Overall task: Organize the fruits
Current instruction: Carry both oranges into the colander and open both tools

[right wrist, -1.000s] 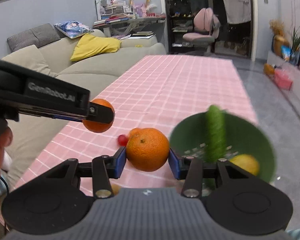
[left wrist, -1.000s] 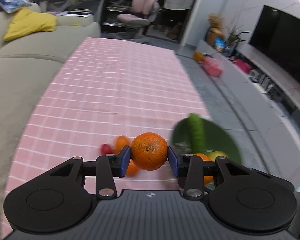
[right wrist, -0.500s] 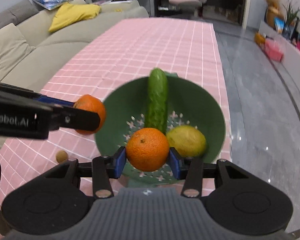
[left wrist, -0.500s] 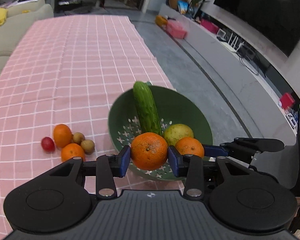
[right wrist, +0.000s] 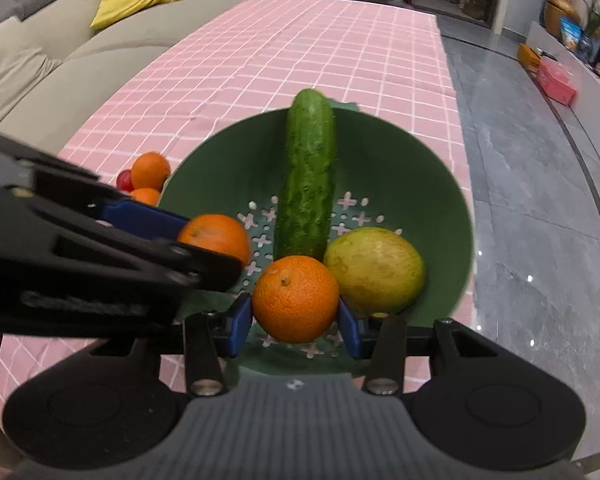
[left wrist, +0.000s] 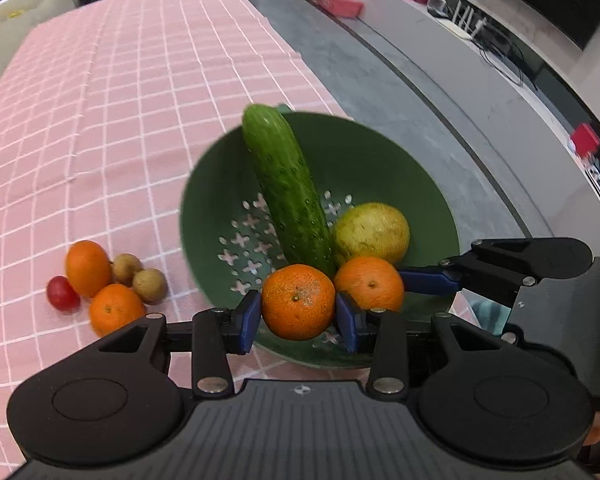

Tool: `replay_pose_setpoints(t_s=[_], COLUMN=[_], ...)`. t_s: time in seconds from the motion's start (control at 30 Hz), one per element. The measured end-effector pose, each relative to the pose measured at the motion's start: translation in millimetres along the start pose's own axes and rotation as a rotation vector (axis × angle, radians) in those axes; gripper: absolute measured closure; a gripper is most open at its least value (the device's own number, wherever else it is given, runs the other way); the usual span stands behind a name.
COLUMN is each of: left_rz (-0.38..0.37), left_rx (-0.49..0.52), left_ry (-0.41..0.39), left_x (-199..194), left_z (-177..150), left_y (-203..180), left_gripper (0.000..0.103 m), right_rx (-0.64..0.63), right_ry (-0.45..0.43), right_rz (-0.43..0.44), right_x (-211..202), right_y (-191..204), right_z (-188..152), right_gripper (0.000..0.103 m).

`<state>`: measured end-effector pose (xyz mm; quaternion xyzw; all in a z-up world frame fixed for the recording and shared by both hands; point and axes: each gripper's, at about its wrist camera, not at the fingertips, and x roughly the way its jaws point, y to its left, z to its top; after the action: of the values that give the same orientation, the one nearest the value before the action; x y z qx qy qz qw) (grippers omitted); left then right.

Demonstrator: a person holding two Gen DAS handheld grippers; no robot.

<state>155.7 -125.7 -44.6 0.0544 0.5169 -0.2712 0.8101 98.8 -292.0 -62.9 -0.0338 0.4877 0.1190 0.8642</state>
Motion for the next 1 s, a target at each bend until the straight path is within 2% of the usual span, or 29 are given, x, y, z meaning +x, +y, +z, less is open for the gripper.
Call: replay_pose_setpoints(t_s=[0.37, 0.5, 0.57, 0.63, 0.83, 1.0], left_rz=[0.002, 0.013, 0.005, -0.004, -0.008, 0.031], left_rx=[0.011, 0.007, -0.006, -0.027, -0.071, -0.126], left_ry=[0.016, 0.006, -0.004, -0.023, -0.104, -0.175], left_x=[5, 3, -2, -9, -39, -64], left_z=[1, 1, 0, 0, 0, -8], left_y=[-3, -5, -3, -2, 4, 14], left_gripper=[0.057, 0.05, 0.047, 0.046, 0.042, 0.042], right_rx=[0.004, -0.003, 0.004, 0.012, 0.023, 0.031], right_ry=[0.005, -0.002, -0.013, -0.031, -0.073, -0.173], right_rz=[0.017, 0.007, -0.003, -0.016, -0.028, -0.059], right_x=[0, -1, -4, -7, -17, -33], right_y=[-1, 1, 1, 0, 3, 14], right_z=[-1, -2, -3, -3, -5, -7], right_gripper=[0.059, 0.058, 0.044, 0.037, 0.036, 0.032])
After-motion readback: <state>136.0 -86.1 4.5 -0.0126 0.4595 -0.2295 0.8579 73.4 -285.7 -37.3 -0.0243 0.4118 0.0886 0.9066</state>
